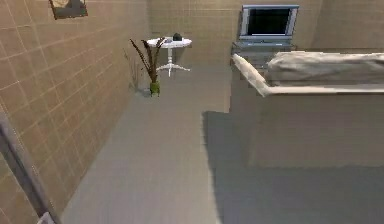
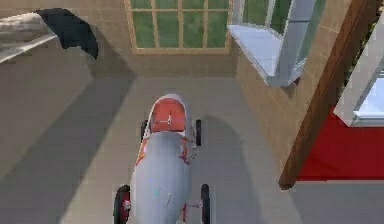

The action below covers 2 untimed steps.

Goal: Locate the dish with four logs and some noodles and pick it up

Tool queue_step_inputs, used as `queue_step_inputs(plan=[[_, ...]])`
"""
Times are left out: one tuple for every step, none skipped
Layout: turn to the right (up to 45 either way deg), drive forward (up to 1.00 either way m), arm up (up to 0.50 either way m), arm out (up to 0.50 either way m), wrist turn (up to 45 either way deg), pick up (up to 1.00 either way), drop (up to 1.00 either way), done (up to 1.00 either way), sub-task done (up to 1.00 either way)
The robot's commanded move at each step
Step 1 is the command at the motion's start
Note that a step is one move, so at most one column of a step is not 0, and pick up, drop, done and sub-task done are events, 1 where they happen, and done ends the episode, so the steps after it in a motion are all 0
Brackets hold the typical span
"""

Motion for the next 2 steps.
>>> queue_step_inputs(plan=[[0.0,1.00,0.00,0.00,0.0,0.00,0.00,0.00,0.00],[0.0,1.00,0.00,0.00,0.0,0.00,0.00,0.00,0.00]])
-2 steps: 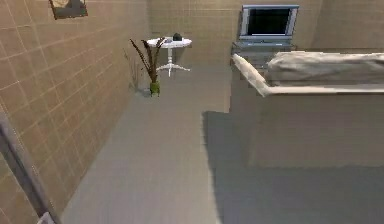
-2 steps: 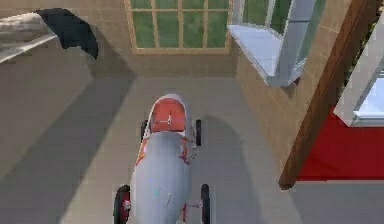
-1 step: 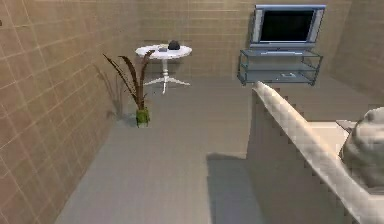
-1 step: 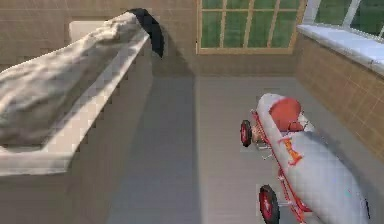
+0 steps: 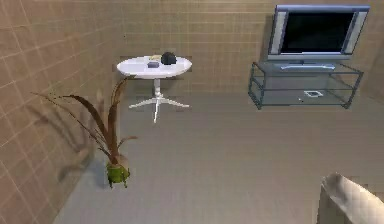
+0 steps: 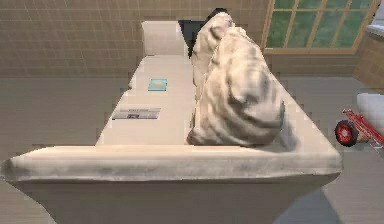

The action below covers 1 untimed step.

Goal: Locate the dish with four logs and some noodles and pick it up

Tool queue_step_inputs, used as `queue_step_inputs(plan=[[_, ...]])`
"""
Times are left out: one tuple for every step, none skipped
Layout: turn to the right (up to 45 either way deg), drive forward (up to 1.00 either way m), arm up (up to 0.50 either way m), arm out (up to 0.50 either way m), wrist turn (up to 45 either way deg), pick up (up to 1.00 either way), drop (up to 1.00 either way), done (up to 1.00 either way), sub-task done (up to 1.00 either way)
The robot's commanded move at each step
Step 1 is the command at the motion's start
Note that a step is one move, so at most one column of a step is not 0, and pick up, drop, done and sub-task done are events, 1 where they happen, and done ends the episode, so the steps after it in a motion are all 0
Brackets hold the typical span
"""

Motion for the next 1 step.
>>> queue_step_inputs(plan=[[0.0,0.85,0.00,0.00,0.0,0.00,0.00,0.00,0.00]])
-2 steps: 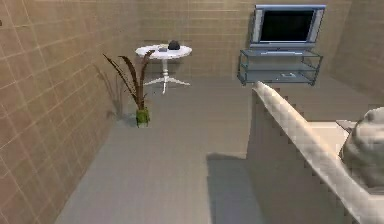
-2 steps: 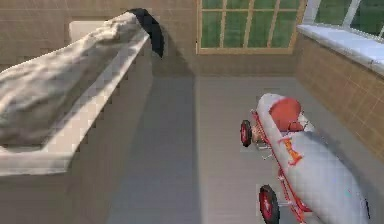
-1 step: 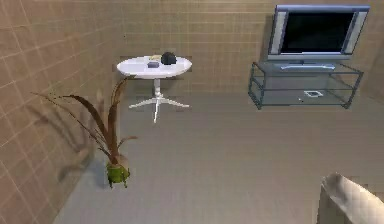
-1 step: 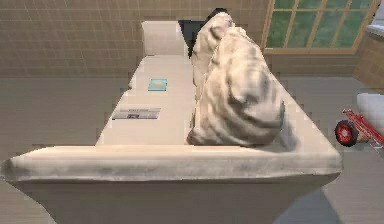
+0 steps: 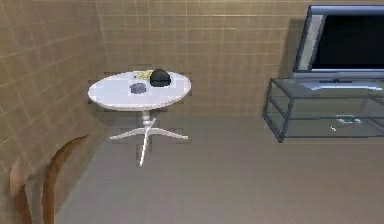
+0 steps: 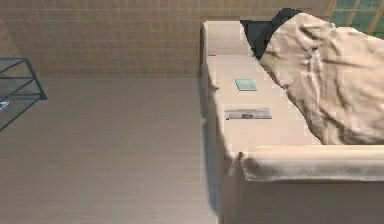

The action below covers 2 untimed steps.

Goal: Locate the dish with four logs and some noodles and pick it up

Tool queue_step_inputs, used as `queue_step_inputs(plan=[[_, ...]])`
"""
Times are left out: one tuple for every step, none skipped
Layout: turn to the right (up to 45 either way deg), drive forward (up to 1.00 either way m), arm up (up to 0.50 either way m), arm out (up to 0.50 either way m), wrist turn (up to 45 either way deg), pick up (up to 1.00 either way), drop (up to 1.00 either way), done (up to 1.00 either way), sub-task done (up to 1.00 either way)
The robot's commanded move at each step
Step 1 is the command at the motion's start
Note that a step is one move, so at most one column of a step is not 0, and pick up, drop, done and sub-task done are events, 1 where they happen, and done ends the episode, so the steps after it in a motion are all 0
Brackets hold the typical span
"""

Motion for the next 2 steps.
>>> queue_step_inputs(plan=[[-6.0,0.00,0.00,0.00,0.0,0.00,0.00,0.00,0.00],[0.0,1.00,0.00,0.00,0.0,0.00,0.00,0.00,0.00]])
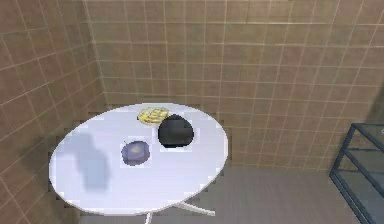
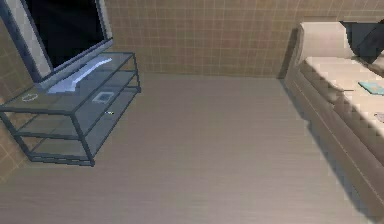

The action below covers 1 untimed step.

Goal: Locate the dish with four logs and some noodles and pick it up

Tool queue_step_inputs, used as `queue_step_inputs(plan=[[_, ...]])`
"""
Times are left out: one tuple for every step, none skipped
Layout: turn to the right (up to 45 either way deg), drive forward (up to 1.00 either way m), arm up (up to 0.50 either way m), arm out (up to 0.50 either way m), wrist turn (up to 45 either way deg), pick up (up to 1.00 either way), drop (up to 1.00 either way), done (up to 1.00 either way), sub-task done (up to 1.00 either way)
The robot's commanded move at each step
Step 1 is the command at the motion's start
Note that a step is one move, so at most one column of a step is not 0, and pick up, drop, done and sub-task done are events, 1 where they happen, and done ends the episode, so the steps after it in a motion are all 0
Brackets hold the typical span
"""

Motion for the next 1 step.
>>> queue_step_inputs(plan=[[-3.0,0.00,0.00,0.00,0.0,0.00,0.00,0.00,0.00]])
